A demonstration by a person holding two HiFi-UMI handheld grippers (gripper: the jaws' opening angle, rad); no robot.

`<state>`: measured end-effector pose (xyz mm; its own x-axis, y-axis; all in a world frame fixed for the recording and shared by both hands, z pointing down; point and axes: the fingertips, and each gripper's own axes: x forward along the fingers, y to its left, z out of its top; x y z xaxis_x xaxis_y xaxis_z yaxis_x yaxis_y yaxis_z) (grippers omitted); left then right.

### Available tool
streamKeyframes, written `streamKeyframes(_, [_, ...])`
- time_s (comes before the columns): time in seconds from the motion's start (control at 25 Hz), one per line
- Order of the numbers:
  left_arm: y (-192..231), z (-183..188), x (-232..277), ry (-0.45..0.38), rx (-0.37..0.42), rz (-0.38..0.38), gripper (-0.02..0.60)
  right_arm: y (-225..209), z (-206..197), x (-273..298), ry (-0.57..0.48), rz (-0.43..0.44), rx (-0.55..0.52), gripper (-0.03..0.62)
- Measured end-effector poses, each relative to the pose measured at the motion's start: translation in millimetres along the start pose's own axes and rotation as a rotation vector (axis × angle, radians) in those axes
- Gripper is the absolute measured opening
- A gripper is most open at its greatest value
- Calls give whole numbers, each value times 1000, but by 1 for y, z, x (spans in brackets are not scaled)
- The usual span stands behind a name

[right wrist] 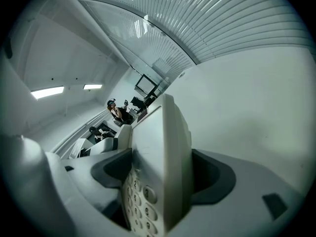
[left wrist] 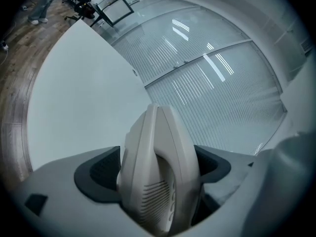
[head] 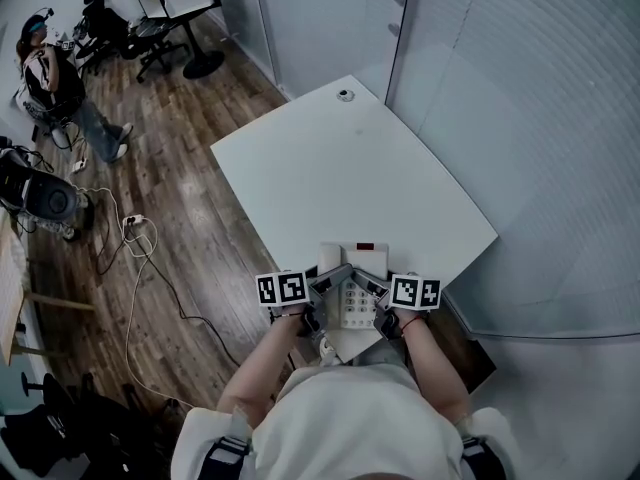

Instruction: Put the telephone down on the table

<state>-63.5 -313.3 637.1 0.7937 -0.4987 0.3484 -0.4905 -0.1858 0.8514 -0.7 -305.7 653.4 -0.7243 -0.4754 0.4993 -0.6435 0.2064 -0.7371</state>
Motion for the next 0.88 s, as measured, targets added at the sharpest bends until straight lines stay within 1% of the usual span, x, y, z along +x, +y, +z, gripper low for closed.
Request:
streamKeyframes(0.28, [14,3,21,13,-15,22,437,-19,8,9,5,-15,22,371])
streamKeyframes(0.6, [28,7,42,32,-20,59,437,-46,15,18,20,-55,43,373])
streamKeyframes(0.88, [35,10,48,35,-5,65,437,-52,15,23,9,-76,33,373])
